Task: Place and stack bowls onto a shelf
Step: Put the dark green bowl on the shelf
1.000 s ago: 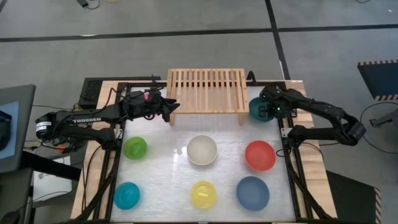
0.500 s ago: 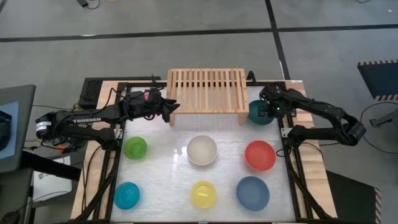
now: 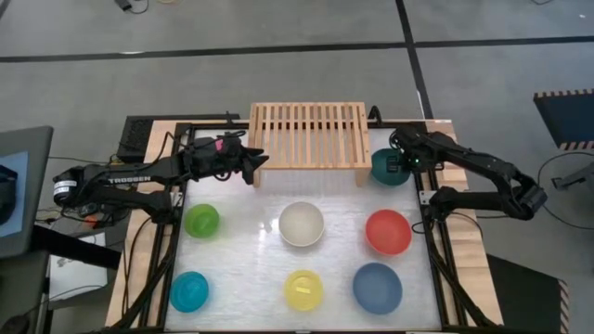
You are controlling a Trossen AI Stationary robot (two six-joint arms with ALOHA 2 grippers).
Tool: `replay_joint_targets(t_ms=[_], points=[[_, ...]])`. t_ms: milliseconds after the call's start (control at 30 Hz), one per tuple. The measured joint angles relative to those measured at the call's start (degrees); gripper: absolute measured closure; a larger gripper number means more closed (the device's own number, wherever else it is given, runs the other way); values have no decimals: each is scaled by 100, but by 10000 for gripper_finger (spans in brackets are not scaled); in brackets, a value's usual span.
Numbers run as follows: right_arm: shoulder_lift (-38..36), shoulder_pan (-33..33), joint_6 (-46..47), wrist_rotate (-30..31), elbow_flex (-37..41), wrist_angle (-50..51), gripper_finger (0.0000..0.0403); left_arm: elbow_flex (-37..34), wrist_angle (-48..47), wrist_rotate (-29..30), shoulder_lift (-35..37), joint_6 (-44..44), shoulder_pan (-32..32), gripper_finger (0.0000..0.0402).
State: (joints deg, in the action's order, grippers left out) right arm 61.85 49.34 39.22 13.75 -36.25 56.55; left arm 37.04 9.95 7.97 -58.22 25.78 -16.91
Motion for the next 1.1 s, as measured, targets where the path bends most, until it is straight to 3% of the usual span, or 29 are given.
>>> replay_joint_targets(t_ms=[67, 300, 500, 700, 1100], points=[[-119, -11, -95, 65, -103, 90, 376, 48, -71, -61, 0, -181, 45, 245], [-835, -228, 259, 1271, -1196, 945, 374, 822, -1060, 420, -198, -1172, 243, 245], [-1064, -246, 134, 1308, -2489, 348, 374, 1380, -1262, 373, -571, -1463, 202, 245], [-255, -506, 18, 531, -3448, -412, 374, 1696, -1541, 215, -848, -1766, 201, 245], [1783, -1190, -391, -86, -4985, 583, 359, 1727, -1855, 32, -844, -1221, 222, 245]])
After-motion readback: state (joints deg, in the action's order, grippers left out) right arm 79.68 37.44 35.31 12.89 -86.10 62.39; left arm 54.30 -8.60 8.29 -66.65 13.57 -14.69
